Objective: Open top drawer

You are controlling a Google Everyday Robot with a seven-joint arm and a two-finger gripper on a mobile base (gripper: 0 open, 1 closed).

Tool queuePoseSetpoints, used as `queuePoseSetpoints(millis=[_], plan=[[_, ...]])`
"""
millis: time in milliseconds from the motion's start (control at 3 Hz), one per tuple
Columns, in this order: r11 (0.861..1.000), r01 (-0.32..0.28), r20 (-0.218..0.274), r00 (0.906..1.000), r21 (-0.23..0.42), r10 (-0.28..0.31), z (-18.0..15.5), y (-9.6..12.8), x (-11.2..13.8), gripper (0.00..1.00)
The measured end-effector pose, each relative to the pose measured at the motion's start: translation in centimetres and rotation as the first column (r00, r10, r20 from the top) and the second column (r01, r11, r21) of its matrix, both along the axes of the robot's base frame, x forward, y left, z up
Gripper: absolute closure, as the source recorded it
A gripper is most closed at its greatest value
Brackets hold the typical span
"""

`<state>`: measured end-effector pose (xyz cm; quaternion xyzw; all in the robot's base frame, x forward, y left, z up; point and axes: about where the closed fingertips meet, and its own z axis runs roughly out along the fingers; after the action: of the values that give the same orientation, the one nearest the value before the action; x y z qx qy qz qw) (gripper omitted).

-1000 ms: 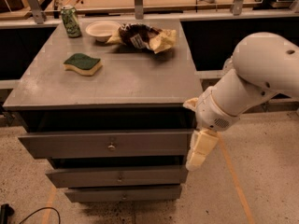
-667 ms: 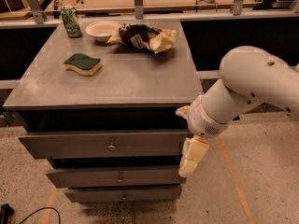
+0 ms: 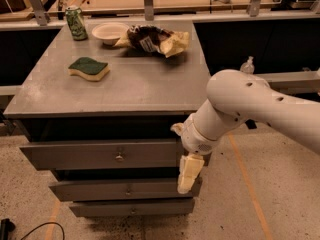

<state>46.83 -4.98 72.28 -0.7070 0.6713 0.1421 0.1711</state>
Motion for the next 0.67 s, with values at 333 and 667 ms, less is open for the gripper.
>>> queuePoseSetpoints(millis=[333,667], plan=[[0.999,-0.011,0.021,0.9997,-0.03,0.011,-1.8,0.4,1.1,0.0],[0.998,-0.011,0.034,0.9993,-0.058,0.013,-3.5,0.3,2.0,0.0]])
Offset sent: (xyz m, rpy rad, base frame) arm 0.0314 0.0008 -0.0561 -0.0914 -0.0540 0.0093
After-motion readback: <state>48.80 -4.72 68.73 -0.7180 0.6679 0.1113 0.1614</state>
